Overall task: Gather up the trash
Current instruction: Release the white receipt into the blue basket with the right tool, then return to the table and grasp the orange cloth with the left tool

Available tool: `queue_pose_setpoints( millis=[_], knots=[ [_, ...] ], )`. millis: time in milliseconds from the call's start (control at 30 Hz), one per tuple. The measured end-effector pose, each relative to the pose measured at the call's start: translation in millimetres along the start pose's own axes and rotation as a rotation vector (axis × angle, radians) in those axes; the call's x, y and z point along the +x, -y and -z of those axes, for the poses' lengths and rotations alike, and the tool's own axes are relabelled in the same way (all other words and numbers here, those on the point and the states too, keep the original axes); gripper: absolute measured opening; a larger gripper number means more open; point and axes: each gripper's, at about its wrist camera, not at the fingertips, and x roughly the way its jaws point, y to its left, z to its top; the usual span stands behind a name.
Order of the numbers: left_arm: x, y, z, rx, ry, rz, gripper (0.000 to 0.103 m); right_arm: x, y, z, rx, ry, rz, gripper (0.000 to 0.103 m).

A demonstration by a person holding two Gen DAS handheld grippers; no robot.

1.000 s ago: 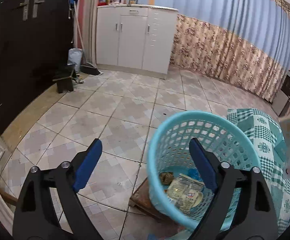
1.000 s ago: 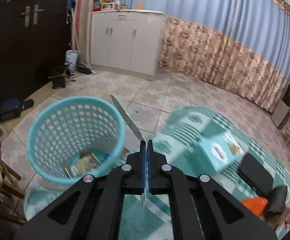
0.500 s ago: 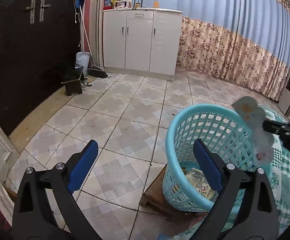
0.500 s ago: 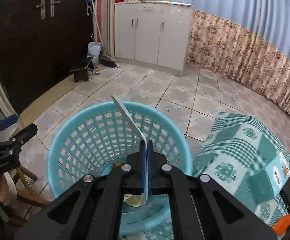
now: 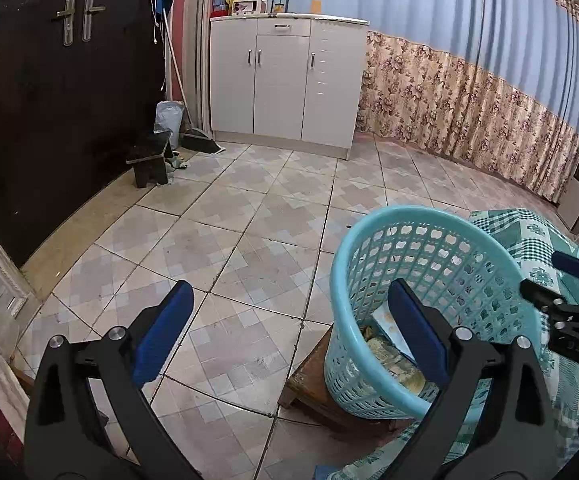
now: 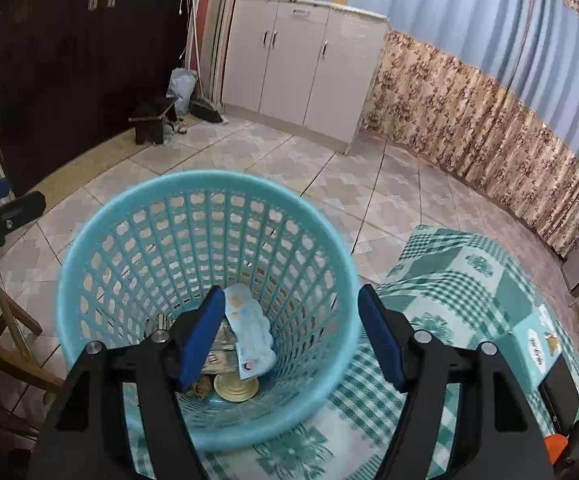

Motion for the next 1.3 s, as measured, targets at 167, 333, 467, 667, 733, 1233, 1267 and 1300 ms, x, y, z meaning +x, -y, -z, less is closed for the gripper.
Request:
queue_pose_setpoints(
  millis=[167, 333, 467, 667, 733, 1233, 1267, 1300],
  knots=[
    [-16, 11, -4, 0.001, 0.02, 0.017, 0.098, -37, 27, 7, 0.03, 0.041, 0.028, 0.088],
    [-30, 30, -4, 0.001, 0.022, 0.059, 0.098, -63, 61, 34, 0.081, 0.021, 0.054, 0.093],
    [-40, 52, 0, 0.025, 0.013, 0.095, 0.098, -84, 90, 66, 0.119, 0.004, 0.112, 0.093],
    [-52, 82, 8, 0.044, 0.004, 0.138, 0.098, -119, 131, 107, 0.222, 0.005, 0.176, 0.094],
    [-57, 96, 10, 0.051, 0.001, 0.159, 0.098, -131, 143, 119, 0.241, 0.013, 0.203, 0.095],
    [-89, 198, 42, 0.166, 0.008, 0.293, 0.097, -188, 225, 206, 0.412, 0.012, 0.402, 0.098],
    [-90, 207, 45, 0.174, 0.002, 0.311, 0.097, -190, 228, 211, 0.418, 0.008, 0.415, 0.098],
    [-89, 215, 48, 0.187, -0.007, 0.326, 0.097, -193, 233, 219, 0.427, 0.001, 0.435, 0.098]
  ],
)
